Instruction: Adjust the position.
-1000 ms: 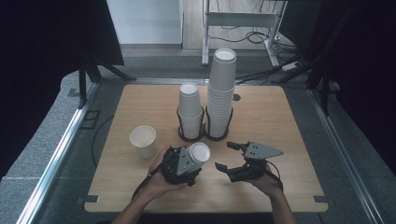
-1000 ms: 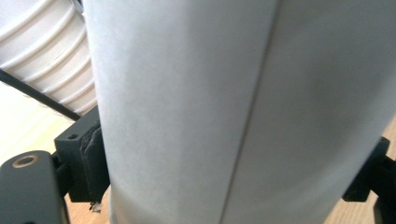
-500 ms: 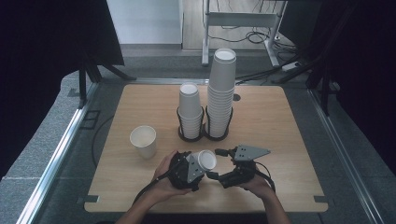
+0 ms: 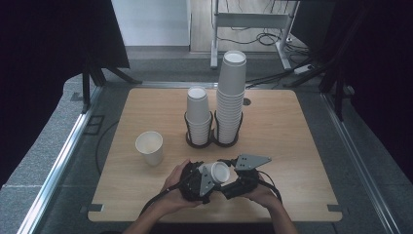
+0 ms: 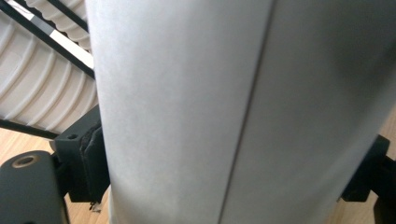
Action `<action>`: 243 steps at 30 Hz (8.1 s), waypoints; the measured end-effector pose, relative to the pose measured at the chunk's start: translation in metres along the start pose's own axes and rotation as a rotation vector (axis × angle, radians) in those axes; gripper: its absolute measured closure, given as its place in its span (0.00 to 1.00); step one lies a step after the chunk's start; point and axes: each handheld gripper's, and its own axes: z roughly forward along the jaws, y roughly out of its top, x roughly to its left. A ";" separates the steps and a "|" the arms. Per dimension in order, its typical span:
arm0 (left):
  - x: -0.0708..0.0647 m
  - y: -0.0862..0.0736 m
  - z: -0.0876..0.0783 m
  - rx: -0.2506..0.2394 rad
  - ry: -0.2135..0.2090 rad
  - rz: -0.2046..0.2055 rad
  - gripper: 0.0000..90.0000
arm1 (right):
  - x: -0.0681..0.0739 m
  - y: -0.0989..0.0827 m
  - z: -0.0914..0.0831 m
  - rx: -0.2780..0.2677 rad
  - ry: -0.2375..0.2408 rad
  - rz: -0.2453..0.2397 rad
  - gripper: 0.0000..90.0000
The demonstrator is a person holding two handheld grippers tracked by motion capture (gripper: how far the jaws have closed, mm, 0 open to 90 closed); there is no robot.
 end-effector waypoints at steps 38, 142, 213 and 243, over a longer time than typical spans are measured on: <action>0.006 -0.001 -0.001 -0.020 -0.114 -0.052 0.01 | -0.017 -0.014 -0.011 -0.138 0.041 0.111 0.25; 0.007 0.016 -0.001 0.118 -0.046 0.129 0.15 | -0.022 0.048 -0.023 0.509 0.080 -0.059 0.15; -0.027 0.019 0.014 0.192 0.277 0.462 0.14 | -0.047 0.046 0.054 0.973 0.223 0.058 0.24; 0.016 0.001 -0.028 -0.035 0.137 0.053 0.00 | -0.059 0.028 0.007 0.592 0.089 0.050 0.26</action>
